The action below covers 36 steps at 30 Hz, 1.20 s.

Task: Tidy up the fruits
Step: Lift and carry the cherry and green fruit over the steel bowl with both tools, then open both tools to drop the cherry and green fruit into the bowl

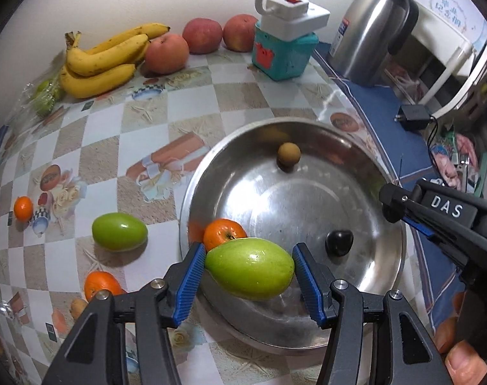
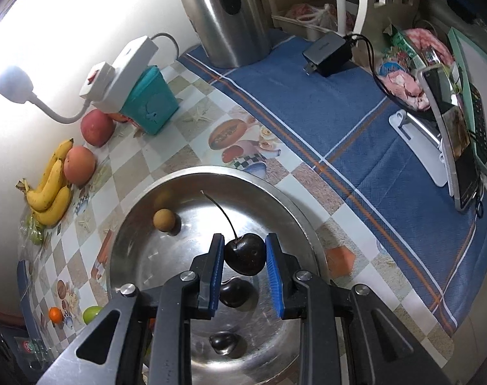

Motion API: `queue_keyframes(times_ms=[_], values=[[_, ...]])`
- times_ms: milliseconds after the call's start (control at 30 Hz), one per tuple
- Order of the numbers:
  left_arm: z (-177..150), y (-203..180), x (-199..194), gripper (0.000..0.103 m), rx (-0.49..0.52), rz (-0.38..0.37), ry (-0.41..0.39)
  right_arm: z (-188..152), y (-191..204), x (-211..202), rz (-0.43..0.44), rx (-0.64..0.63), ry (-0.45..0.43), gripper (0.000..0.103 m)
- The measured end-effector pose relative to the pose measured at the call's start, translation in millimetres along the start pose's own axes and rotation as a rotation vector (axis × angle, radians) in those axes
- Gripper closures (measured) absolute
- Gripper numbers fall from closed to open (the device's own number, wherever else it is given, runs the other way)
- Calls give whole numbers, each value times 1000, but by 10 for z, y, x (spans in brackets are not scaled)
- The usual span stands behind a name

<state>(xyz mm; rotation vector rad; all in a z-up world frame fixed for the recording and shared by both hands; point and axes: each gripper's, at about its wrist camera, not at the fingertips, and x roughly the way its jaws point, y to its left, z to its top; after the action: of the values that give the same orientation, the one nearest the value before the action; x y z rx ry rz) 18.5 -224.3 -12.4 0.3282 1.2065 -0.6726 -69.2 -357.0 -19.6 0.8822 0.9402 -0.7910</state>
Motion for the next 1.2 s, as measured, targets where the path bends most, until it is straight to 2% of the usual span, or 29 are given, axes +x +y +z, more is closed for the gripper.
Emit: queue_keyframes(times_ms=[533, 1033, 1100, 1200], values=[[-68, -63, 189, 43, 15, 0, 62, -36, -23, 316, -21, 21, 73, 76], [-85, -11, 286, 43, -1, 9, 86, -42, -31, 387, -46, 20, 97, 75], [-85, -9, 293, 43, -1, 9, 89, -43, -27, 390, -49, 18, 97, 73], [-87, -17, 307, 43, -1, 11, 92, -37, -25, 375, -49, 17, 92, 59]])
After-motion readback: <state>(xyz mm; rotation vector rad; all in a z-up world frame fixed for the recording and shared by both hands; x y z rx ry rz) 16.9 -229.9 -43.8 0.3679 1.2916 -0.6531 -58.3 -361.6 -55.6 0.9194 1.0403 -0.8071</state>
